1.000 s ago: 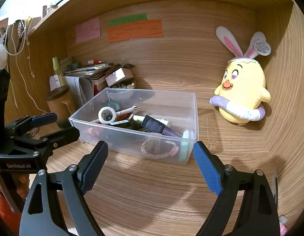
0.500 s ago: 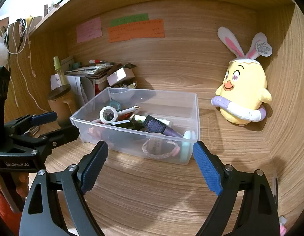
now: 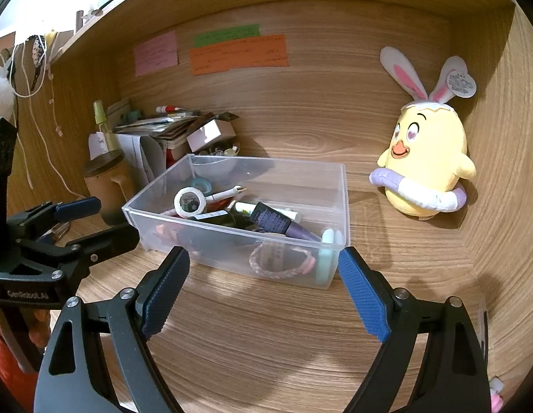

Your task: Organize objects

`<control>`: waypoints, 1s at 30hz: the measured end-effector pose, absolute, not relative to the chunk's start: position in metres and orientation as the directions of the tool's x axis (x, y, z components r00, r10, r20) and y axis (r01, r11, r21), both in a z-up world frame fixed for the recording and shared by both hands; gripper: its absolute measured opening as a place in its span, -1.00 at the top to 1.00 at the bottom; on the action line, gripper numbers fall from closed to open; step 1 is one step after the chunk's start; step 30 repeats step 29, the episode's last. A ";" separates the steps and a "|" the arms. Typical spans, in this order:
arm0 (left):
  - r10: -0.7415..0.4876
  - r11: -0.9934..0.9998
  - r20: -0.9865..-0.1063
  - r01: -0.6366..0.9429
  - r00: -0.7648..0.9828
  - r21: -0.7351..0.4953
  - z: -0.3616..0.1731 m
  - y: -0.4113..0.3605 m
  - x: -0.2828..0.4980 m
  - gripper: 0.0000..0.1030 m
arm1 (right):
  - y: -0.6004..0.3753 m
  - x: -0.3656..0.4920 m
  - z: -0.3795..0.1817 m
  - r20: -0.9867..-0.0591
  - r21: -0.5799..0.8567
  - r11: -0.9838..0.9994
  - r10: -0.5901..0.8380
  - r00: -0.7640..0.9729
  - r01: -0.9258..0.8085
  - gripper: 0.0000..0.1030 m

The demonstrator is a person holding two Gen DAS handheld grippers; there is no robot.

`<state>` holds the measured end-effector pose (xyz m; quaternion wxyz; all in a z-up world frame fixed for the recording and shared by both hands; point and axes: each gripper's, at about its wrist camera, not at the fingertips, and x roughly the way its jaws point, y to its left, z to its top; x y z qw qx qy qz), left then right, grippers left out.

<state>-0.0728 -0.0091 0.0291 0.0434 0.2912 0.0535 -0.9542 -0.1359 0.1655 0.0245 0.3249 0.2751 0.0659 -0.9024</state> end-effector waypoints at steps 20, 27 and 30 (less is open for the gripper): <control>-0.046 -0.991 -0.574 0.111 -0.818 -0.079 0.027 -0.006 -0.074 -0.97 | 0.166 -0.138 0.022 -0.543 0.057 -0.778 -0.550 -0.635 0.625 -0.68; -0.044 -0.991 -0.565 0.109 -0.824 -0.081 0.029 -0.006 -0.072 -0.97 | 0.165 -0.139 0.019 -0.548 0.055 -0.775 -0.550 -0.630 0.629 -0.69; -0.039 -0.991 -0.571 0.107 -0.820 -0.086 0.029 -0.006 -0.073 -0.97 | 0.164 -0.139 0.018 -0.548 0.054 -0.775 -0.550 -0.630 0.630 -0.69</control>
